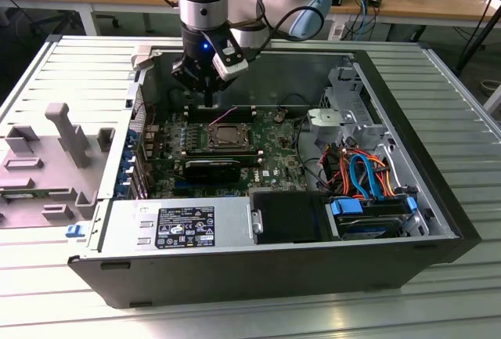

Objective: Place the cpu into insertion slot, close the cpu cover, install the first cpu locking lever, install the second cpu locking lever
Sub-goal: 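Install the first cpu locking lever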

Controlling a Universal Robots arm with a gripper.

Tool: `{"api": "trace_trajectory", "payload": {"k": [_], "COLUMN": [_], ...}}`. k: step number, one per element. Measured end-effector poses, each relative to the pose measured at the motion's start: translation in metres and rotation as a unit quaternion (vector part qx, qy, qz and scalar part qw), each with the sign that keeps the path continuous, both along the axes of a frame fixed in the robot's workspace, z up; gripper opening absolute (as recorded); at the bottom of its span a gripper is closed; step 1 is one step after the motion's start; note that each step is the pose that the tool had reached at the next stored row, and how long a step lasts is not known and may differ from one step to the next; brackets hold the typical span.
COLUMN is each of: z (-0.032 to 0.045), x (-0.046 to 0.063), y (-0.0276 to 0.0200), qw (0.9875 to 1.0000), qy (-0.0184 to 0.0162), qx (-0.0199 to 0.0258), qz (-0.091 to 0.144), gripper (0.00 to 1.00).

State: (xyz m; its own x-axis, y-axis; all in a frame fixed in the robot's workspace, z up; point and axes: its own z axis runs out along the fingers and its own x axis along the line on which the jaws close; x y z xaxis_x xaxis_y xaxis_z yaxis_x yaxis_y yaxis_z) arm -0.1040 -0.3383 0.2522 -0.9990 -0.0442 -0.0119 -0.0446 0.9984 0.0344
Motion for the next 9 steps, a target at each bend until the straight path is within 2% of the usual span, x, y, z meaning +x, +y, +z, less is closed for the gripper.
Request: {"api": "trace_trajectory", "payload": {"k": [9], "z": [-0.0019], "x": [0.0], "y": [-0.0003], "qw": [1.0], "qy": [0.0], "qx": [-0.0001], "qz": [0.0], "gripper": [0.11]}}
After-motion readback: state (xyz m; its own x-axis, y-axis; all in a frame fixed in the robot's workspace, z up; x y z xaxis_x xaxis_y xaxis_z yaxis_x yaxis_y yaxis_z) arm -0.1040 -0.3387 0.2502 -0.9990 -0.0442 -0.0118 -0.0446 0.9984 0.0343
